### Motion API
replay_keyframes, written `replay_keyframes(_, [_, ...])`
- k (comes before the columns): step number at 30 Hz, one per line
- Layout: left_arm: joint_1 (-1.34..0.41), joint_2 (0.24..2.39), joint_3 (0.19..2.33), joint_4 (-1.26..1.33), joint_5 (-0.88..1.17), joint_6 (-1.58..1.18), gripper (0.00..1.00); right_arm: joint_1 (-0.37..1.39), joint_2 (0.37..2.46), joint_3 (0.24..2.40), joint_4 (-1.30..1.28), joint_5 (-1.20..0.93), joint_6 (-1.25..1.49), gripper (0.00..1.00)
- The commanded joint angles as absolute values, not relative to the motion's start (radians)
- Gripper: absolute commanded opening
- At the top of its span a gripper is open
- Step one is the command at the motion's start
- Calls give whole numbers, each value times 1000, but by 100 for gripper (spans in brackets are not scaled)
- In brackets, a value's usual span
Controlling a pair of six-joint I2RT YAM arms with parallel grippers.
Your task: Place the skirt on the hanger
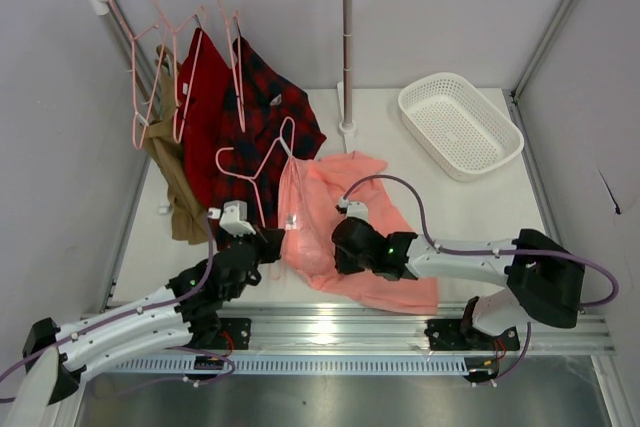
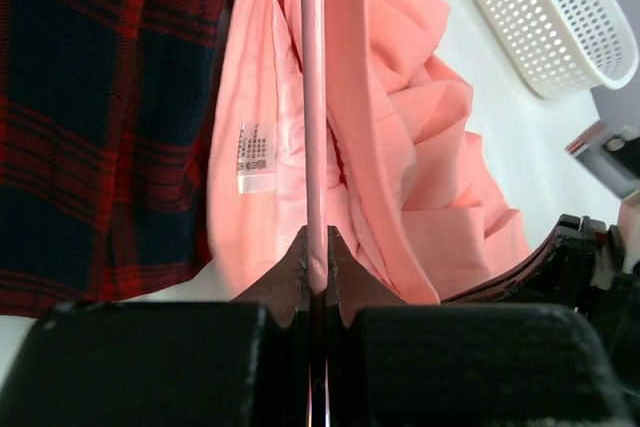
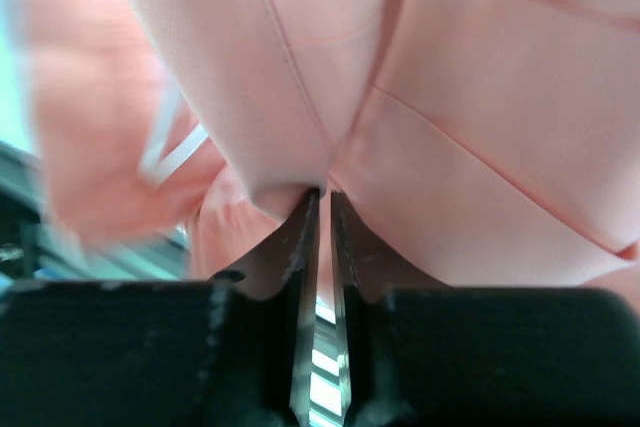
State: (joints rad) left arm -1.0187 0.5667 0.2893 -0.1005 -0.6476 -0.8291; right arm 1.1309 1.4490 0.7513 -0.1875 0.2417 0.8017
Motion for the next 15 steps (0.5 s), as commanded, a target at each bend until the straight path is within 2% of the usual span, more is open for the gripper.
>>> replay_keyframes(1, [-1019, 566, 295, -11, -670, -813, 0, 1109, 1378, 853, -322, 170, 765, 19])
replay_keyframes(3, [-1019, 575, 301, -6, -666, -799, 0, 1078, 1341, 888, -357, 143, 782, 27])
replay_keyframes(10, [-1019, 607, 310, -6, -658, -779, 0, 1049, 1258, 980, -397, 135, 793, 29])
replay_keyframes(15, [-1019, 601, 308, -6, -664, -782, 0, 1069, 1287, 1091, -378, 109, 767, 34])
